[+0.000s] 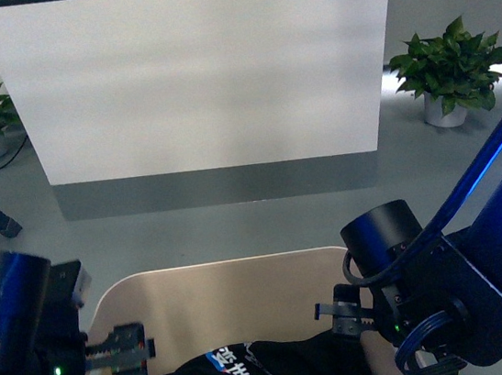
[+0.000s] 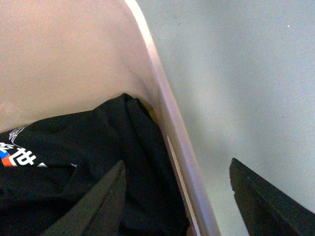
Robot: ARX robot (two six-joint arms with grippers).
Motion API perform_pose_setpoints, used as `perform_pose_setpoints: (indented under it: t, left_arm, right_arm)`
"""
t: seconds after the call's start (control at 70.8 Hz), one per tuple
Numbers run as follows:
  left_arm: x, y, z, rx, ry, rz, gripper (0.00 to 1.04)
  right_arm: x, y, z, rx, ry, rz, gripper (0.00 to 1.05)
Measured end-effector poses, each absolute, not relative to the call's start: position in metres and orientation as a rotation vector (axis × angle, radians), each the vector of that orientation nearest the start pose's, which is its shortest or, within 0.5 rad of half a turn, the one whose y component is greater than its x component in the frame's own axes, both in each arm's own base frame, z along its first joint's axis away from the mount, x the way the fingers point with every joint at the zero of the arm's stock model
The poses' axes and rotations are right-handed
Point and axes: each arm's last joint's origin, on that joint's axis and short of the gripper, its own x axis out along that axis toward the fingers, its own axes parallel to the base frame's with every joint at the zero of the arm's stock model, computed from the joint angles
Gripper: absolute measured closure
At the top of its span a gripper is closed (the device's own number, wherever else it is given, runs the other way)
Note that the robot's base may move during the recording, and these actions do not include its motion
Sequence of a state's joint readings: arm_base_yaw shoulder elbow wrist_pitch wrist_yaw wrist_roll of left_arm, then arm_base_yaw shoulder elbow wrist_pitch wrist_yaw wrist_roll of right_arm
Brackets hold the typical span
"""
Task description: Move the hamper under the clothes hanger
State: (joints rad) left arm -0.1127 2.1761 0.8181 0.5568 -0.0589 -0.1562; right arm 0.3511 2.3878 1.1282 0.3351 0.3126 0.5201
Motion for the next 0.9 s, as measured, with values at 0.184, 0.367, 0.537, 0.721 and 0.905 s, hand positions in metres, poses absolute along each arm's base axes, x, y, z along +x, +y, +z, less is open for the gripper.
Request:
perform_pose_setpoints:
  t: [0.184,0.367,0.537,0.721,0.905]
  left_arm:
    - [0.368,-0.040,0.088,-0.082,0.661,-0.015,0.07]
    - [0.377,-0.047,0.153,-0.061,0.528,-0.056,0.07]
    - [0.378,-0.054,0.221,-0.039,0.387,-0.106,0.07]
    - [0.364,-0.058,0.294,-0.043,0.204,-0.158,0.07]
    - [0.335,-0.058,0.345,-0.013,-0.021,-0.185,0.07]
  right_arm:
    - [0.390,0.127,0.032,0.210,0.766,-0.189,0.06]
    - [0.396,0.125,0.078,0.195,0.681,-0.182,0.08]
    - [0.399,0.127,0.140,0.160,0.566,-0.164,0.08]
    - [0.394,0.133,0.223,0.117,0.370,-0.154,0.08]
    - [0.371,0.139,0.293,0.077,0.108,-0.163,0.08]
